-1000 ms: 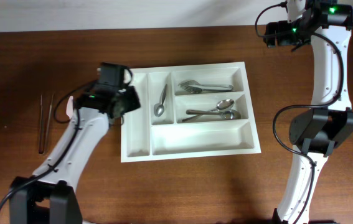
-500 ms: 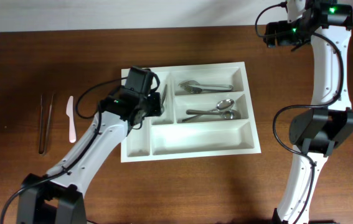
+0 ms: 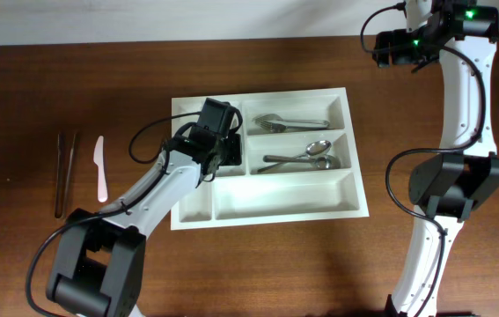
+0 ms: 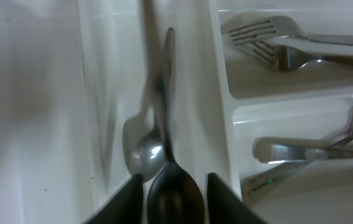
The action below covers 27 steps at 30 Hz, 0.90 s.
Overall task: Pack container
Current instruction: 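Place the spoon into the narrow compartment beside the first one, then move the left gripper to the white plastic knife and grasp it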
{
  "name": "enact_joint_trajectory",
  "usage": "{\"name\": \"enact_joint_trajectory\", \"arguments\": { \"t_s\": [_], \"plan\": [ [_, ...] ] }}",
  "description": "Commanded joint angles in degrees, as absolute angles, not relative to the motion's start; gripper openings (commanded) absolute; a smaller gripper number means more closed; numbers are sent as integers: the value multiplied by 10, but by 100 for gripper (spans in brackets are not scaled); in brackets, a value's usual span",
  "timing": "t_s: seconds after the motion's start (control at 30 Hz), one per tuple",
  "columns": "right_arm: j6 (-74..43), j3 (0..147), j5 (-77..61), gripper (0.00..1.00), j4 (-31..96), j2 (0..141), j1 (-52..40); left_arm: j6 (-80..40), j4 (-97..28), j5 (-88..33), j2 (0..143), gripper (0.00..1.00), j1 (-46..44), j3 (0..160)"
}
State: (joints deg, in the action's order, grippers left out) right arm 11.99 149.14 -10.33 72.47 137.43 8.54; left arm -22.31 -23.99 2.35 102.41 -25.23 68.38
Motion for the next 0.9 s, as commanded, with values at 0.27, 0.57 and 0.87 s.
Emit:
{"name": "enact_joint_trajectory", "arguments": {
  "t_s": [0.27, 0.57, 0.87],
  "plan": [
    [115, 1502, -98, 99, 725, 1360, 83, -202, -300, 74, 1012, 50, -249, 728],
    [115, 1502, -98, 99, 725, 1360, 83, -165, -515, 285, 901, 58, -209, 780],
    [115, 1502, -98, 99, 725, 1360, 83, -123, -586, 227, 856, 57, -70, 779]
  ]
}}
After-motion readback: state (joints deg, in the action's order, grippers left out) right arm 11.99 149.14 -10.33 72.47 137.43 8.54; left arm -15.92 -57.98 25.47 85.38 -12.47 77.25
